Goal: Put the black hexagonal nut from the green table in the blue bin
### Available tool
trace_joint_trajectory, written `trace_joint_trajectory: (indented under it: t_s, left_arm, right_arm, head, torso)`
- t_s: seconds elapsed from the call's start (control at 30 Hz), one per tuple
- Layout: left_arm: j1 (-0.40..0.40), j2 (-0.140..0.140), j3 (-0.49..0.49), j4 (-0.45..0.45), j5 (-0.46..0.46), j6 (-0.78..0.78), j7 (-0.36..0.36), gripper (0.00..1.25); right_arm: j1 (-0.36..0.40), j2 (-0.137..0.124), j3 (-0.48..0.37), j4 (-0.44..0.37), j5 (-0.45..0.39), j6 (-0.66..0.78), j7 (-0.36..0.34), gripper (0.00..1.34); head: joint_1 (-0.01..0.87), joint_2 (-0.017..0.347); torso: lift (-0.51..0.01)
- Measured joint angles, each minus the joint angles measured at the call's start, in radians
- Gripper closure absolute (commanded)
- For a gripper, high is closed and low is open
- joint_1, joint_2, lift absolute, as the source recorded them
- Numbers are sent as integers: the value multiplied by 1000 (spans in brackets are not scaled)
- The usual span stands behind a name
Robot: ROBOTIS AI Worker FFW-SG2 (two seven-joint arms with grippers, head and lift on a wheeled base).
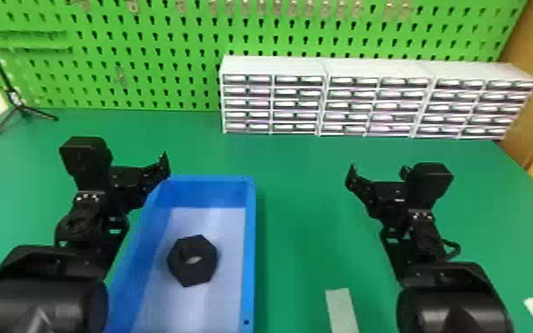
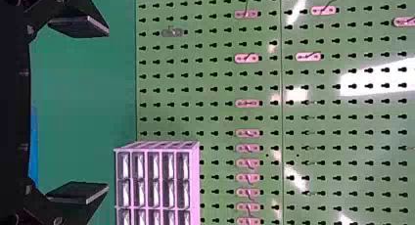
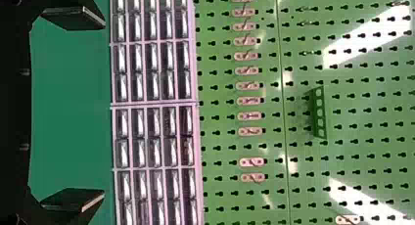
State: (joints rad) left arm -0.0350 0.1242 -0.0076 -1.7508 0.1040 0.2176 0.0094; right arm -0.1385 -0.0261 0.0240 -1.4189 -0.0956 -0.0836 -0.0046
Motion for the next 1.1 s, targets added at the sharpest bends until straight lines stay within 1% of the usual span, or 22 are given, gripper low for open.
trace_joint_trajectory:
  t_s: [1.1]
  left_arm:
    - [1, 0, -4, 1, 7, 2, 0, 160]
  right_arm:
    - [5, -2, -12, 0, -6, 1, 0, 91]
  head:
    - [683, 28]
  torso:
    - [-96]
